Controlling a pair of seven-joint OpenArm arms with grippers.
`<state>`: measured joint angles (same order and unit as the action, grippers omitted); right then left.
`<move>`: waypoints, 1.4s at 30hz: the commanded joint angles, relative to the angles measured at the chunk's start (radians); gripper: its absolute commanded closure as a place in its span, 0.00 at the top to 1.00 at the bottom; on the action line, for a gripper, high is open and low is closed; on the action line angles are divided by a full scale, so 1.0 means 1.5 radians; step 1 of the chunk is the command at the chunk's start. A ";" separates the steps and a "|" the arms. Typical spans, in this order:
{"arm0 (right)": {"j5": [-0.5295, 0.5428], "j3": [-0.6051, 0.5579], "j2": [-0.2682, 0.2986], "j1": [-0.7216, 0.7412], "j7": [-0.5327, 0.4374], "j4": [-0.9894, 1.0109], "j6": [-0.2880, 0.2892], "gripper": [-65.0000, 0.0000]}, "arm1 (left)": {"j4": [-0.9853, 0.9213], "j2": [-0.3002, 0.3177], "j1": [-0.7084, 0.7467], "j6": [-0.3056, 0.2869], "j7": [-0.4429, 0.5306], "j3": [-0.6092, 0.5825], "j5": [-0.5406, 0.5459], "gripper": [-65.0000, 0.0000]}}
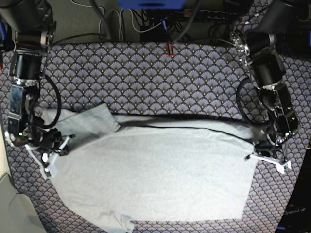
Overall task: Fold the T-shirt properly
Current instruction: 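Grasp the shirt's shoulder edge with both grippers and pull it toward the hem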
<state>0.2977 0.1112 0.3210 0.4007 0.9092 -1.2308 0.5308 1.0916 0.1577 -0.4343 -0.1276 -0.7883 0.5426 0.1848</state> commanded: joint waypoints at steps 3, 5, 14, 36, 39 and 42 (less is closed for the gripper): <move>-0.023 -0.030 0.007 0.056 -0.052 0.050 0.003 0.00 | -0.034 0.019 -0.043 -0.001 0.033 0.004 -0.001 0.01; -0.057 -0.047 0.006 0.078 -0.081 0.086 0.002 0.00 | -0.055 0.032 -0.052 -0.001 0.045 0.005 0.002 0.01; -0.128 -0.050 -0.011 0.167 -0.177 0.226 0.001 0.00 | -0.071 0.035 -0.072 -0.001 0.086 0.001 -0.001 0.01; -0.224 -0.054 0.002 0.232 -0.335 0.326 -0.027 0.00 | -0.119 0.039 -0.127 -0.001 0.134 -0.108 -0.001 0.01; -0.224 -0.054 0.002 0.232 -0.346 0.327 -0.027 0.00 | -0.119 0.037 -0.127 -0.001 0.138 -0.108 -0.001 0.01; -0.225 -0.054 -0.005 0.233 -0.351 0.327 -0.027 0.00 | -0.119 0.039 -0.129 -0.001 0.138 -0.108 0.001 0.01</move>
<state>-0.0460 0.0257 0.3084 0.7086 0.4137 -0.7250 0.4973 0.8974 0.2020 -0.5884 -0.1276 -0.6083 0.3820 0.1799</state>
